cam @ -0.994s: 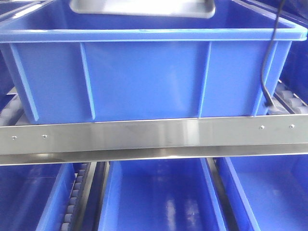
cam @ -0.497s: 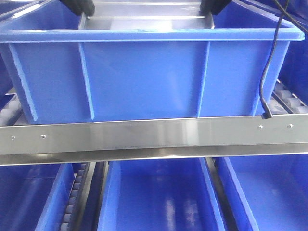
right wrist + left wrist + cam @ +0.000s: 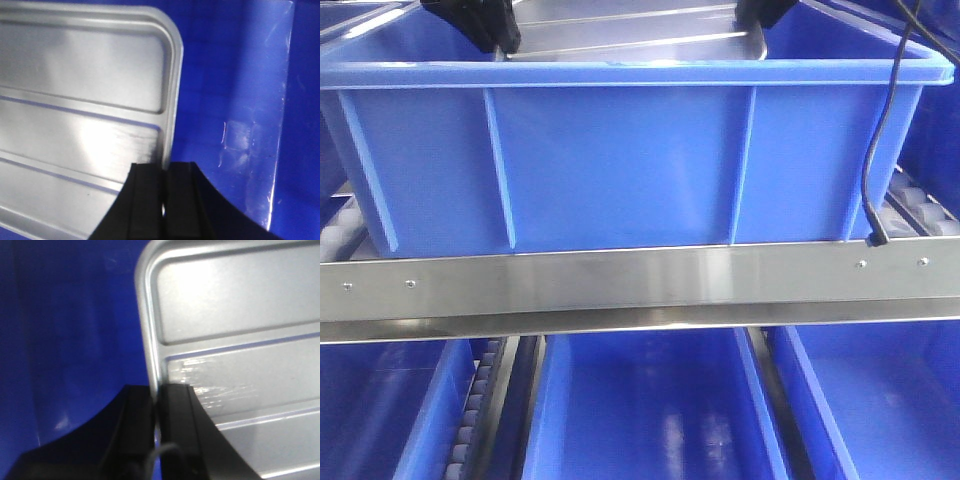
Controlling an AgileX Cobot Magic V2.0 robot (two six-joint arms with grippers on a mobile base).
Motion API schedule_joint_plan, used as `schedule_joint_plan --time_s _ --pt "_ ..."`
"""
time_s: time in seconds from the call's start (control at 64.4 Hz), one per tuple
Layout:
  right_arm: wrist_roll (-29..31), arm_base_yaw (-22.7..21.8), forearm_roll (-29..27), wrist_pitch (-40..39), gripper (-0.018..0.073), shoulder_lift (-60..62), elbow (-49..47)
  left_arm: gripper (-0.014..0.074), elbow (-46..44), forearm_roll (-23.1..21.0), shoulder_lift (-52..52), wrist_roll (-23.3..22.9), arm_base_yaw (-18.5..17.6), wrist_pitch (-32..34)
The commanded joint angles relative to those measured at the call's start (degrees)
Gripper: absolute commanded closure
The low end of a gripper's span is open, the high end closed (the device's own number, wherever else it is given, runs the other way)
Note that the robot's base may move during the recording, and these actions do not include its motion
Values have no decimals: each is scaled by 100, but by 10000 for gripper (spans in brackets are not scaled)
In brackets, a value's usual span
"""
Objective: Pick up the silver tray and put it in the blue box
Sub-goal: 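Raise the tray over the blue bin and lower it inside with both grippers, then open both grippers to release the tray into the blue bin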
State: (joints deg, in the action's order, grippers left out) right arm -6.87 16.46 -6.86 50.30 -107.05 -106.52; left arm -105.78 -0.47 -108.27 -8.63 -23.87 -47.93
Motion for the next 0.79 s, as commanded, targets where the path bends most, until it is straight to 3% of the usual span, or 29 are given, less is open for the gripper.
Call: schedule_joint_plan --time_s 0.0,0.451,0.777 --pt "122 237 -1286 -762 501 348 -255 611 -237 -1127 330 71 -259 693" --pt "122 237 -1286 -704 492 348 -255 611 -237 -988 330 71 -259 681" --pt "122 180 -1280 -764 300 348 -255 610 -237 -957 330 71 -142 597"
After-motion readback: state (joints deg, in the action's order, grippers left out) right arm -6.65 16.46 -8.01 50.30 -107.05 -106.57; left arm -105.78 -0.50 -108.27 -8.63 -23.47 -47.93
